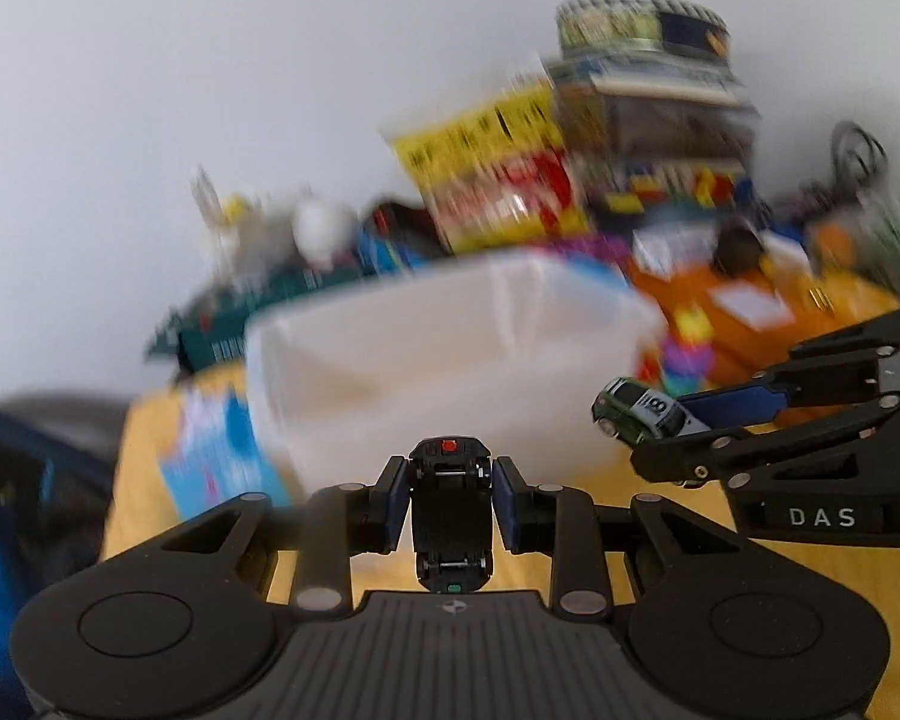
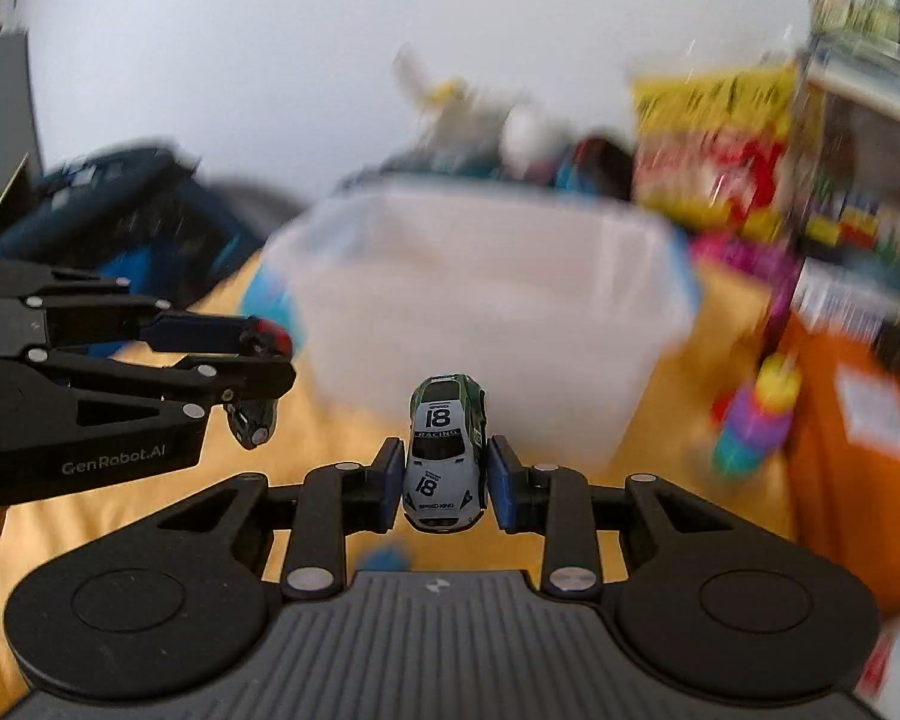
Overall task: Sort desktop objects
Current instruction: 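Carry both cars over the white bin and open both tools, then grasp a wooden cube with the left tool while the right tool grasps another wooden cube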
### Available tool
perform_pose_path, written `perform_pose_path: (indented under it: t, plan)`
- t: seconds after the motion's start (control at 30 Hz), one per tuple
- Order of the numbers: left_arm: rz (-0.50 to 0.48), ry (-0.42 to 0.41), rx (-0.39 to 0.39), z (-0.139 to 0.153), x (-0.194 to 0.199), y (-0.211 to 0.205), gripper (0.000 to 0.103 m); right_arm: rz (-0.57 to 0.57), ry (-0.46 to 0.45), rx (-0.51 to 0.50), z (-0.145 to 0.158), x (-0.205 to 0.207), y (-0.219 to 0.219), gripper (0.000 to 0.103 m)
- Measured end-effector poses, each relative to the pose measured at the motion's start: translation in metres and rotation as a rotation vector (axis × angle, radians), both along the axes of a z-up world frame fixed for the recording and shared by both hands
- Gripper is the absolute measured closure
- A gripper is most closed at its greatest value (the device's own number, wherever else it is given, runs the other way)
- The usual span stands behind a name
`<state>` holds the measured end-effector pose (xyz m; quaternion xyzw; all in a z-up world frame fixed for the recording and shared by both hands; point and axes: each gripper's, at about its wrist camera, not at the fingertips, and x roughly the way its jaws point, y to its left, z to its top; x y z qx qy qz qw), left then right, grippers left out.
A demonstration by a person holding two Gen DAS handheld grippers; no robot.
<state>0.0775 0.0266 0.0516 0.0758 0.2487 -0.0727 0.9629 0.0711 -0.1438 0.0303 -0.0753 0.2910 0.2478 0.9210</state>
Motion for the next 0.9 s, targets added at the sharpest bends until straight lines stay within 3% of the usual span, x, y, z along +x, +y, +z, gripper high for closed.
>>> perform_pose_path:
  t: [0.2,0.33,0.43,0.6,0.67,0.8,0.9]
  plan:
    - [0.092,-0.061,-0.014,0.023,0.076,0.007,0.070,-0.089,-0.082,0.080,0.034,0.067,0.008,0.070]
    - [0.128,0.037,-0.038,0.018,0.110,0.011,0.067,-0.139,-0.075,0.059,0.029,0.102,0.013,0.062]
    - [0.128,0.016,-0.092,0.018,0.090,0.016,0.052,-0.151,-0.049,0.083,0.024,0.097,0.002,0.062]
    - [0.037,-0.001,-0.124,0.006,0.033,0.009,0.047,-0.124,-0.054,0.069,0.015,0.065,-0.022,0.060]
    - [-0.010,0.040,-0.097,-0.013,0.013,-0.002,0.044,-0.119,-0.017,0.066,0.005,0.048,-0.033,0.060]
    - [-0.095,0.205,-0.002,-0.070,-0.004,-0.031,0.046,-0.074,0.055,0.032,-0.022,0.008,-0.048,0.061]
    - [-0.096,0.298,-0.016,-0.099,-0.002,-0.038,0.050,-0.050,0.102,-0.033,-0.040,-0.024,-0.054,0.063]
